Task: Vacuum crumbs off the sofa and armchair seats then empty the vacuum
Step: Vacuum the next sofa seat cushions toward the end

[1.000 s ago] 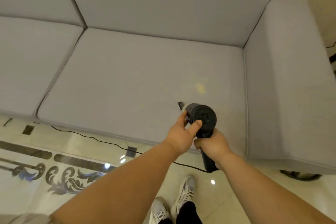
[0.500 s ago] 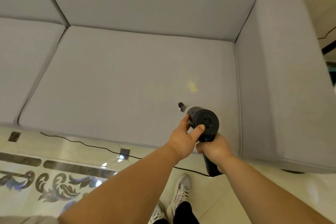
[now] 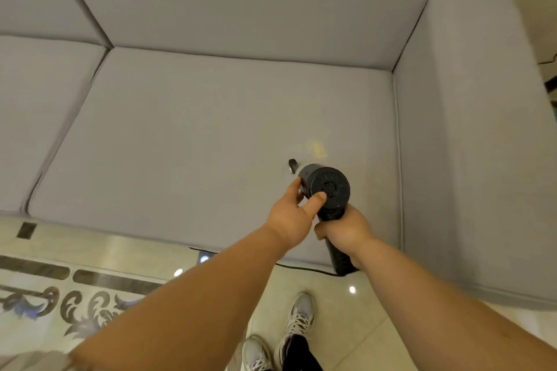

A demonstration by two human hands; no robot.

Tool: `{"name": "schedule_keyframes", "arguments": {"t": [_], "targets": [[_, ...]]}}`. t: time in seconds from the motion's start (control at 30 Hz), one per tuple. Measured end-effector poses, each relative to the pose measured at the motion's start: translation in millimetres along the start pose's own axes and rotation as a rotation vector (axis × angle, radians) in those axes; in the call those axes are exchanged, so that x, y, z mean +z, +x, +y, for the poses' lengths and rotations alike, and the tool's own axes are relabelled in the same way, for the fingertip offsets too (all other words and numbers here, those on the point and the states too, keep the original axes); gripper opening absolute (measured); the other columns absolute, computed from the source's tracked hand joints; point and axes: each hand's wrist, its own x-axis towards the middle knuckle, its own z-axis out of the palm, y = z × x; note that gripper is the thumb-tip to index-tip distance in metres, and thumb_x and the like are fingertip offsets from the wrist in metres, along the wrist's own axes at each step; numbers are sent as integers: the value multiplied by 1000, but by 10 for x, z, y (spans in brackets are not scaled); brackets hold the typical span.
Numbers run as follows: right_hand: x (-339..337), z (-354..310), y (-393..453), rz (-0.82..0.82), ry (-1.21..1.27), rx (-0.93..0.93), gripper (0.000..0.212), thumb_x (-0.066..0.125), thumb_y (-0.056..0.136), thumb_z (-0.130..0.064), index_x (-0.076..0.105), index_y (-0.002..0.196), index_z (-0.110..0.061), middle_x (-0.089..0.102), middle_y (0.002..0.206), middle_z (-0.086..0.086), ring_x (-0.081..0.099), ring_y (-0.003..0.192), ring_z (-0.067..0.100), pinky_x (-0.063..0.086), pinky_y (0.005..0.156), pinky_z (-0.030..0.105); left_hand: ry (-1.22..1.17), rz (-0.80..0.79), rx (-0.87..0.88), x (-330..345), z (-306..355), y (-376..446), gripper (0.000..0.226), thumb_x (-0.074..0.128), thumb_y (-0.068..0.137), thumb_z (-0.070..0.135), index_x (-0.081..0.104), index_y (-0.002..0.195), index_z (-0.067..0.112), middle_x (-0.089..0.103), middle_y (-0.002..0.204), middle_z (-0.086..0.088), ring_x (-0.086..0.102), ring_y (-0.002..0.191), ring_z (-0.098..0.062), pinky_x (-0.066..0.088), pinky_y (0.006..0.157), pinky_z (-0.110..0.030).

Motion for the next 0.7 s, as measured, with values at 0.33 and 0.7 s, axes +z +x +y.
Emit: {"name": "schedule_keyframes", "arguments": {"t": [0.33,0.7], "targets": [[-186,51,-199,72,-72,16,29,71,64,-6,61,86,-22,66,78,5,62,74,25,47,63,31,-20,-19,5,150,91,-179,71,56,89,47,22,149,29,49,142,0,51,124,-24,38,107,-44],[72,-234,174,-30,-76,-8,31,70,68,-4,60,93,-17,63,83,4,58,76,23,44,62,30,27,33,-14,-198,77,130,73,54,90,47,18,151,28,46,144,-1,50,126,-25,35,109,-44]]}}
